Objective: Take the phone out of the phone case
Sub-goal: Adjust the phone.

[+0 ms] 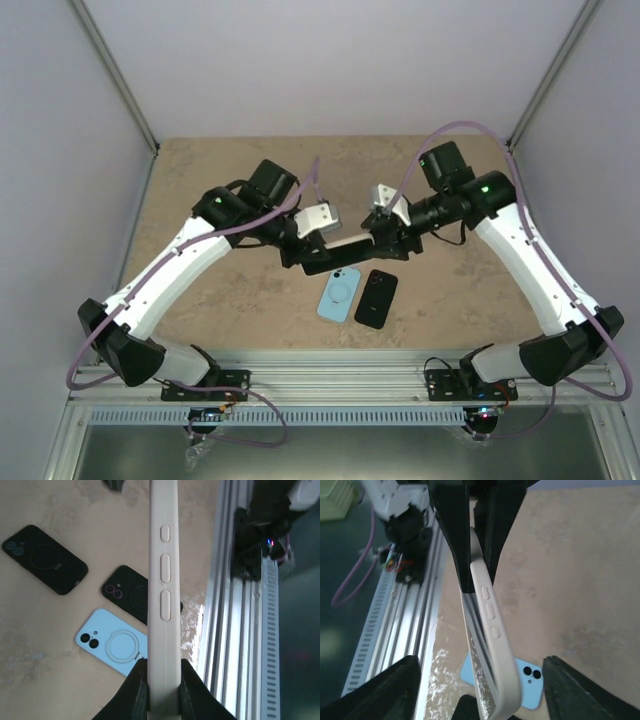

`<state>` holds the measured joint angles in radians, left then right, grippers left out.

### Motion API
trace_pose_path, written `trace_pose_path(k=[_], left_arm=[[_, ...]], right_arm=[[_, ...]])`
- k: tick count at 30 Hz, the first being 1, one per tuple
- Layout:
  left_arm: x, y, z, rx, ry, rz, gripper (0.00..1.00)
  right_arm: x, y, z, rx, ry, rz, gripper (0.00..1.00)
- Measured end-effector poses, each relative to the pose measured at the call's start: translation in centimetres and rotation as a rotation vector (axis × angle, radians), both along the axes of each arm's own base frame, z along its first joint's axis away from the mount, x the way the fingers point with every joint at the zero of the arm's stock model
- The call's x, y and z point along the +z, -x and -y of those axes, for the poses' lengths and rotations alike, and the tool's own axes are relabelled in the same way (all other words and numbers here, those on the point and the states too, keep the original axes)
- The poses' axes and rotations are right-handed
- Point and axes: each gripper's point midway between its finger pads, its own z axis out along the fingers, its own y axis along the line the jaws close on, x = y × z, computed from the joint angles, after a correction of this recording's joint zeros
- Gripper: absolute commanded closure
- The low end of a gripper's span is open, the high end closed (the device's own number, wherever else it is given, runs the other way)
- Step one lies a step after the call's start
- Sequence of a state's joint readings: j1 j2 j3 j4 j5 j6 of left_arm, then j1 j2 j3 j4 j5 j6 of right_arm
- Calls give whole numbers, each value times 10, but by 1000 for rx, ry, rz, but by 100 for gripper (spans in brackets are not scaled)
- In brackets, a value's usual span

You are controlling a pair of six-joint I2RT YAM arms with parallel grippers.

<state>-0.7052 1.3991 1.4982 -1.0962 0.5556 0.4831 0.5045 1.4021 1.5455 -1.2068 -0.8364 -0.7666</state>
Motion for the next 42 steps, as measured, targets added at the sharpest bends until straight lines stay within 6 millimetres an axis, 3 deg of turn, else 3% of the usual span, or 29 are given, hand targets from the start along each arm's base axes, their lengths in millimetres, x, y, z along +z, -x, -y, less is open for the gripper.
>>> trace_pose_path(k=[1,2,8,14,21,24,30,34,38,42], left_arm=[[4,-6,-2,26,23,-11,98],[7,-12,-3,51,44,-18,98],[43,-51,-18,213,242,-58,97],[77,-64,-28,312,453,-90,96],[95,-84,-40,411,664,-159,96],[98,-93,-41,440,752,-195,95],[100,-97,-41,457,897,-299,94],[117,-94,-43,428,975,-302,93],[117,-89,-44,416,1020,-322,93],[114,-88,-45,422,1033,-359,92]], right_arm=[[8,-2,0,-10,-19,4,4],[13,-8,4,-35,-31,3,3],[55,-39,12,-147,-126,32,2],[84,-66,21,-283,-225,-17,2],[108,-74,16,-274,-361,-134,2],[109,-78,15,-267,-438,-207,2],[82,-85,8,-307,-527,-395,2],[91,-88,-7,-298,-562,-439,4],[103,-75,-27,-249,-594,-457,13],[107,-73,-36,-240,-618,-491,28]])
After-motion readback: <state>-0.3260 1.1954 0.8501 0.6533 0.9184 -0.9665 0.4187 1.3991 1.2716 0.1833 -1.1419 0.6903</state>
